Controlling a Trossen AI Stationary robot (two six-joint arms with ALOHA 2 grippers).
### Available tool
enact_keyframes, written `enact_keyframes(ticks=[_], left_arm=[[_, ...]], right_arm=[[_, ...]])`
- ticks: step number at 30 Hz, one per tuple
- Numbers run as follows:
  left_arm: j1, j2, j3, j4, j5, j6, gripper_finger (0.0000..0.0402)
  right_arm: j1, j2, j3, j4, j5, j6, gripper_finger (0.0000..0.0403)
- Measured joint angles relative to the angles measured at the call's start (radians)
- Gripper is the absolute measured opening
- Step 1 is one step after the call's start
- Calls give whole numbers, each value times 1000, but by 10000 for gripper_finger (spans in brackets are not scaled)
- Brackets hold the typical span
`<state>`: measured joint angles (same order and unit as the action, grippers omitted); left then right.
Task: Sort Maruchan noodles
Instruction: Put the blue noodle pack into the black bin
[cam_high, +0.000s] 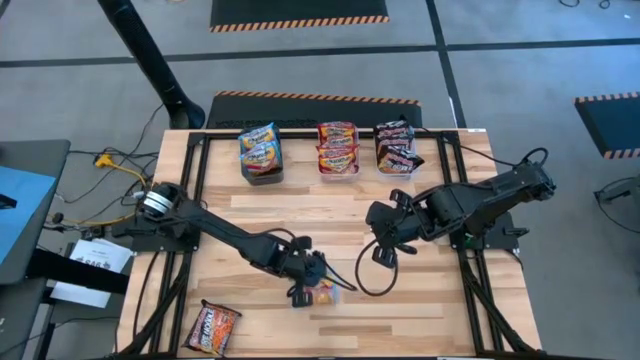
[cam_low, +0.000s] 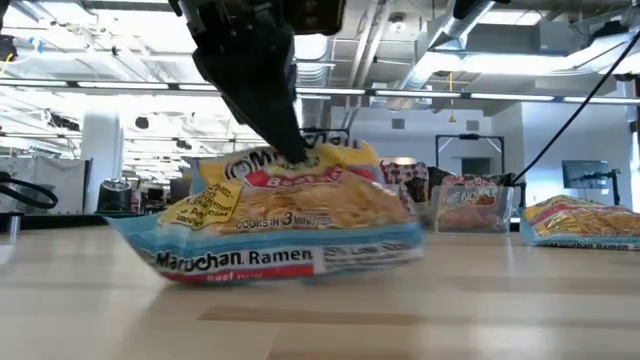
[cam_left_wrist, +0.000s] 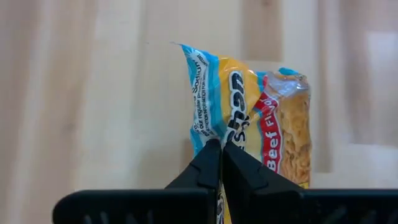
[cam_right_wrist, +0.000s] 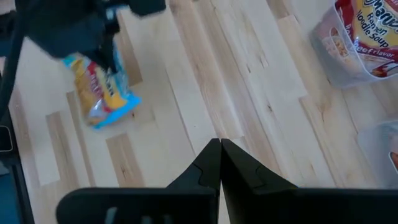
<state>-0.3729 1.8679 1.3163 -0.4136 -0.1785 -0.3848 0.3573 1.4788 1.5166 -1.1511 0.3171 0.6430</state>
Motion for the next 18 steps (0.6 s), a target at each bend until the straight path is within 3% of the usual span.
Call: enact_keyframes(ticks=[18], left_arm=[[81,-179,0,-323,-333,64,0]], right_arm=[[0,0,0,0,20,-8,32]])
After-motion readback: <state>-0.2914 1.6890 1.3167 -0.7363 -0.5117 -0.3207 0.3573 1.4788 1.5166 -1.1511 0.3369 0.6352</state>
